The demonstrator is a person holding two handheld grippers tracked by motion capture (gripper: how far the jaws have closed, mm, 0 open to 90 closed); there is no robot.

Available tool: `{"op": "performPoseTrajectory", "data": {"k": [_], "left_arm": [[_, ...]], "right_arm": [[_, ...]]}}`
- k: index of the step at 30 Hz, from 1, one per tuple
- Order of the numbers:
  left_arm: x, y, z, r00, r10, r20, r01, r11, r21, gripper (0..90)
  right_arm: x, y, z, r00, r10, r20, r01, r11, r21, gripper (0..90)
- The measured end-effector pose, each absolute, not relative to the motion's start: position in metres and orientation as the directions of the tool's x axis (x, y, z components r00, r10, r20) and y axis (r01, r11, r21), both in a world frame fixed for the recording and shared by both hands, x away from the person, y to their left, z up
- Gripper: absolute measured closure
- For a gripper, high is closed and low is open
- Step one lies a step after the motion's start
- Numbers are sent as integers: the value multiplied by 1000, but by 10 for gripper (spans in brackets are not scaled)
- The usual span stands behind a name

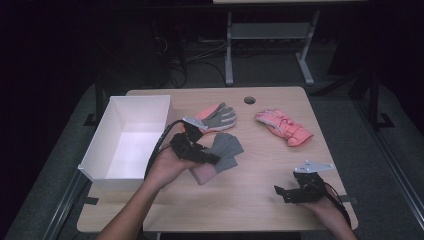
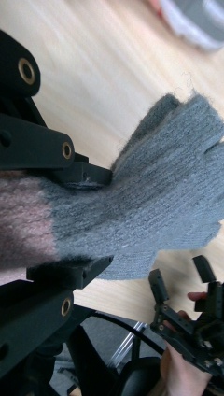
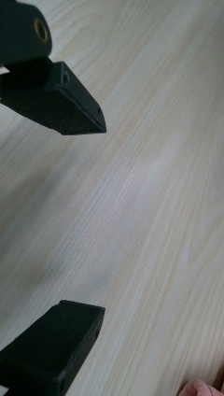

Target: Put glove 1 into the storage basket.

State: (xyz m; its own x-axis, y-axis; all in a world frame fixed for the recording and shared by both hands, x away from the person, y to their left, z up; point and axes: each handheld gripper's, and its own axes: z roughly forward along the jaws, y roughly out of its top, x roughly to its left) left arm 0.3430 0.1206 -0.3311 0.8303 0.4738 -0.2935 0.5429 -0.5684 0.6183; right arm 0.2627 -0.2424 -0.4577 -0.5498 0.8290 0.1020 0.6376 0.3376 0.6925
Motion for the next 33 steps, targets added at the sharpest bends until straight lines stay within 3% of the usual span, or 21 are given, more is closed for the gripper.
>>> {"op": "performPoseTrajectory", "data": {"k": [16,33], "left_arm": [[360,190,-287,767,591,-247,571,-456,683,634],[368,259,-280,651,720,-241,621,-323,715,635]], "right_arm": [[263,-242,-458,-545,832,107,647,335,685,99],[273,-247,-454,-562,823,86,622,352,699,101]]}}
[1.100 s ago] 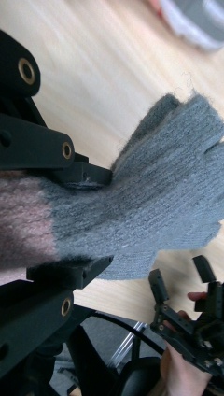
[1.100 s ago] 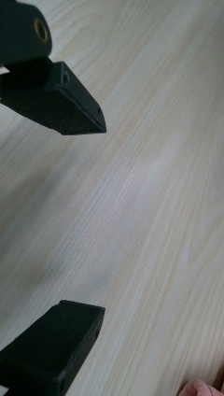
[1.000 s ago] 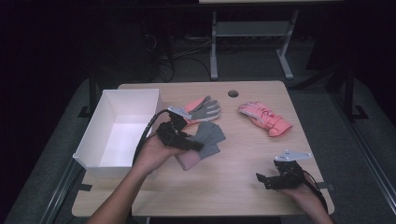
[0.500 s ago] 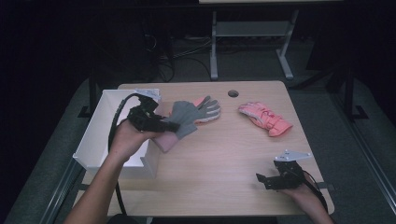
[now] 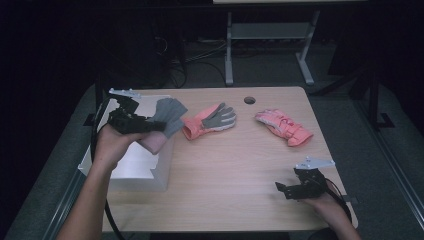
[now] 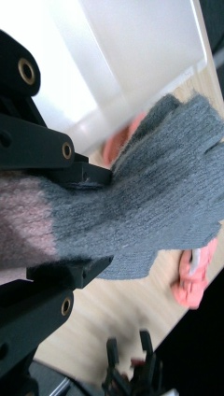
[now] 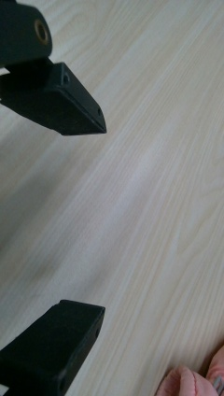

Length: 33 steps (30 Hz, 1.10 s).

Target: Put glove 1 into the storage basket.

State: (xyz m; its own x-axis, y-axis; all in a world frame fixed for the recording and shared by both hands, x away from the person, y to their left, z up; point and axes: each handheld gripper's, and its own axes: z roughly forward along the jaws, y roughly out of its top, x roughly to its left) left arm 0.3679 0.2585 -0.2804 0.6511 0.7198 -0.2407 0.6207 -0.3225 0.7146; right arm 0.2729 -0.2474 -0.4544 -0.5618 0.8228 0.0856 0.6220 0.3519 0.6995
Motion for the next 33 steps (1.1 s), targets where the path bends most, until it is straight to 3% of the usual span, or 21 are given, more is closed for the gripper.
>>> {"op": "performPoseTrajectory", "data": {"k": [9,16,33], "left_arm": [[383,302,-300,498,847,-187,688,-254,680,635],[398,316,-334,422,884,-199,740,-210,639,635],[425,337,-413,296,947,-125,859,-207,469,628]], "right_arm": [[283,-255,-451,-569,817,97,612,342,713,101],[282,-252,-451,-586,805,93,603,357,713,101],[282,-250,-453,-593,800,98,603,360,711,116]]}}
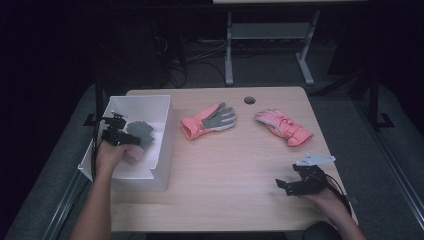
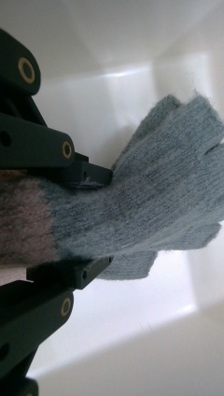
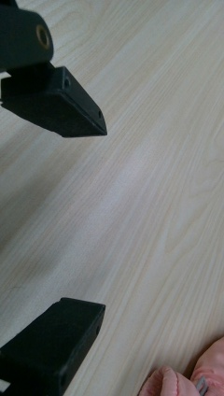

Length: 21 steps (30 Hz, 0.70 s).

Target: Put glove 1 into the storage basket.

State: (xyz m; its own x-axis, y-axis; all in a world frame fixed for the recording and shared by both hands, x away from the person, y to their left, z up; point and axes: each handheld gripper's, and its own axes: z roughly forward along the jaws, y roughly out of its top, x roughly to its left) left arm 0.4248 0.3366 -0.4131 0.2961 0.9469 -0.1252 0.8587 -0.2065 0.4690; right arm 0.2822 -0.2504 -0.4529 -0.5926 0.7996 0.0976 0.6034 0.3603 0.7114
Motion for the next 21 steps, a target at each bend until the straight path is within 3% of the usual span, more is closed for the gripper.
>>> {"op": "performPoseTrajectory", "data": {"k": [8,14,21], "left_arm": [[428,331,-420,293,950,-107,874,-221,432,471],[427,323,-417,273,961,-51,867,-223,446,189],[422,322,-398,302,951,-66,843,-234,485,154]], "right_arm": [[281,-250,-452,-594,798,100,602,359,713,116],[282,-250,-453,-598,795,101,603,363,711,117],[281,-249,-453,-603,792,101,600,367,711,117]]}}
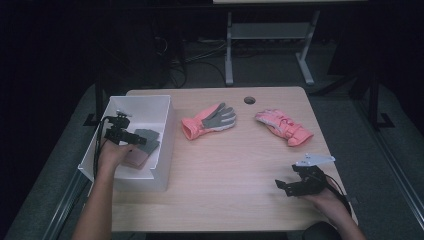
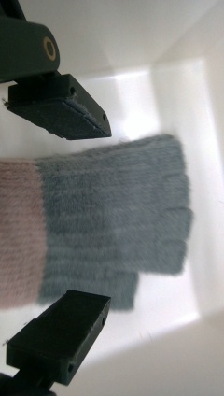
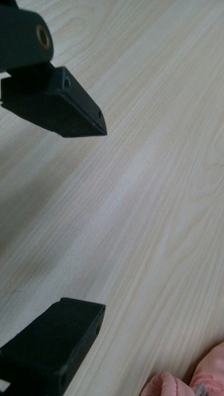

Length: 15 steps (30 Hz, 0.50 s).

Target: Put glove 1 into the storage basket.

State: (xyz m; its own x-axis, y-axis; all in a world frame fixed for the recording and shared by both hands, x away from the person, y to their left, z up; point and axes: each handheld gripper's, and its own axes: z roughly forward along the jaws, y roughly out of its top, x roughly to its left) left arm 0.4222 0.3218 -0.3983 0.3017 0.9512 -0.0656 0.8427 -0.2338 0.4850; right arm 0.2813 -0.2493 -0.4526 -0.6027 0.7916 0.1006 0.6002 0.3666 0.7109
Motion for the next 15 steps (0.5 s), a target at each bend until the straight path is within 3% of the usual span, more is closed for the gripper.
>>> {"op": "performPoseTrajectory", "data": {"k": [15], "left_arm": [[389,304,-342,460,882,-105,720,-302,624,153]], "right_arm": [[280,-247,-454,-597,796,105,612,366,701,117]]}}
